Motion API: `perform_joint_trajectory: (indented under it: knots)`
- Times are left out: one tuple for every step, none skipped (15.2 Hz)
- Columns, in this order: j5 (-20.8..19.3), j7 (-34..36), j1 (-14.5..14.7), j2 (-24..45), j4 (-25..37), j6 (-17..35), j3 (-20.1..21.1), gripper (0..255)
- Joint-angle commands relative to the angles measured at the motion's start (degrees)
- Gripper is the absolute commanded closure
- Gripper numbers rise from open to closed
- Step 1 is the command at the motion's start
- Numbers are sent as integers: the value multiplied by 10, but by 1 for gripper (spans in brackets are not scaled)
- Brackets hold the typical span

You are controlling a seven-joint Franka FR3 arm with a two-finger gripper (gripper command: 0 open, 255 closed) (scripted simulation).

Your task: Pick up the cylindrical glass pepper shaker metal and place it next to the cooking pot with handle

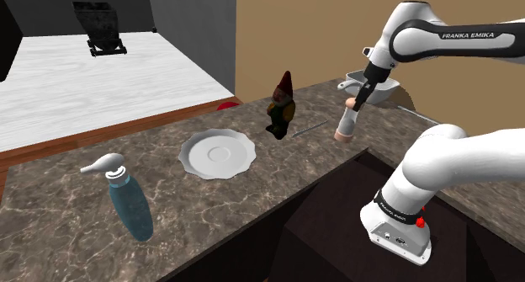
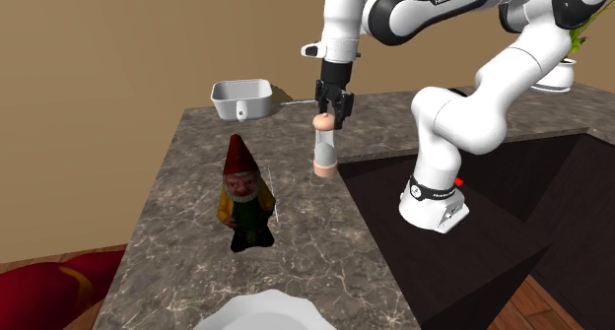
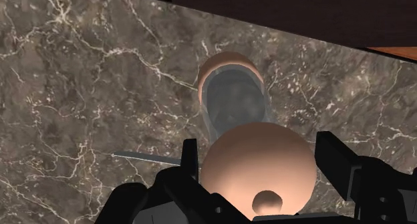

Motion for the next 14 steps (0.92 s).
perform_joint_trajectory:
  knots:
    - [7, 2, 3, -3, 15, -18, 8, 255]
    - [9, 2, 4, -4, 23, -26, 10, 255]
    - [11, 2, 6, -4, 30, -34, 12, 255]
    - [14, 2, 7, -4, 37, -41, 15, 255]
    - [16, 2, 8, -4, 45, -49, 17, 255]
    - [18, 2, 9, -4, 52, -56, 19, 255]
    - [20, 2, 10, -4, 60, -64, 21, 255]
    - [22, 2, 11, -4, 67, -71, 24, 255]
    - [24, 2, 12, -3, 75, -78, 26, 255]
    - [26, 1, 13, -3, 83, -85, 28, 255]
    - [28, 1, 14, -2, 91, -92, 30, 255]
    - [30, 1, 15, -1, 99, -99, 32, 255]
    - [32, 1, 16, 0, 107, -106, 34, 255]
    - [34, 1, 17, 1, 115, -113, 36, 255]
